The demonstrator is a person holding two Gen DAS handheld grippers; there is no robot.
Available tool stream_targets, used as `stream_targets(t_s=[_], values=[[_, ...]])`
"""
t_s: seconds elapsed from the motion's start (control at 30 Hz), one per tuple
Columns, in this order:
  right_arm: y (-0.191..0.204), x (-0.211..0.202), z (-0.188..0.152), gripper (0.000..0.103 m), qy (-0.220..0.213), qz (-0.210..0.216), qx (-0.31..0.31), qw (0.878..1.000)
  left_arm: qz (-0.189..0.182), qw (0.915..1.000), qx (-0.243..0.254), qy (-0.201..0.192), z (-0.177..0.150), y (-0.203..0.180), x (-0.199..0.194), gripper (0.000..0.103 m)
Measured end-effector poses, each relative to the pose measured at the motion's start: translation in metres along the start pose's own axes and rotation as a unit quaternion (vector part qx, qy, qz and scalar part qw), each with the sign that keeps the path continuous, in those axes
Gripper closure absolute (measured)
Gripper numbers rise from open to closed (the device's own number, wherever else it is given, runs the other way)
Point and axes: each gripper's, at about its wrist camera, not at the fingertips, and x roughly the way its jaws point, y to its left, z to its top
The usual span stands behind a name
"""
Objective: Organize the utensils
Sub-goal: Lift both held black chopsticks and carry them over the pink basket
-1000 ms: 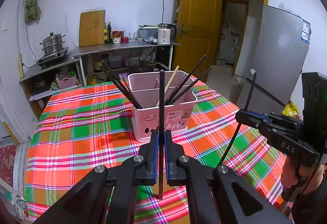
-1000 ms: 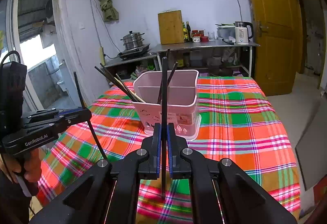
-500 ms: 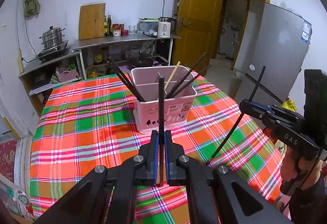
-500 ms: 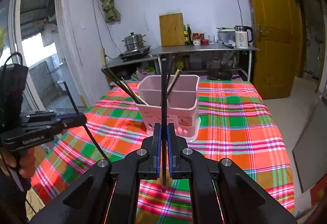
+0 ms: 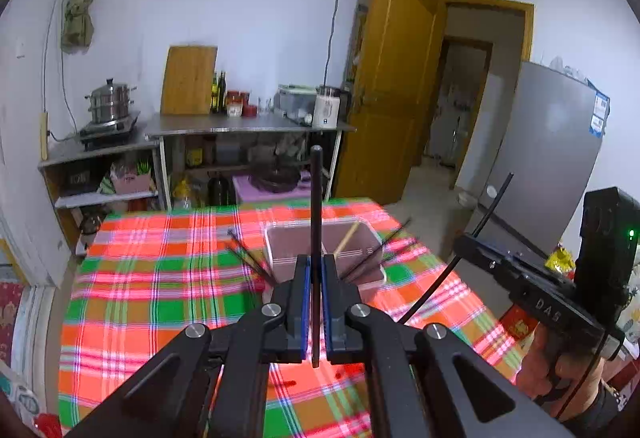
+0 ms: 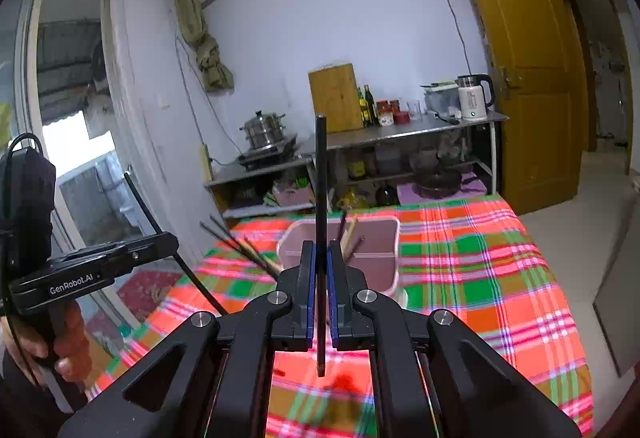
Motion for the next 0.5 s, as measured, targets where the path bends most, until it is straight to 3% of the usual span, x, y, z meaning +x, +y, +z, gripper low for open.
stream_targets(t_s=[0.3, 0.5], values=[[0.012, 0.013, 0.038, 0.098, -0.051, 0.009, -0.002, 0.999, -0.001, 0.999, -0.003, -0.045, 0.041, 0.004, 0.006, 0.098], [0.01, 0.026, 0.049, 0.098, -0.067, 0.003, 0.003, 0.998, -0.004, 0.9984, -0.011, -0.055, 0.054, 0.015, 0.023, 0.098]])
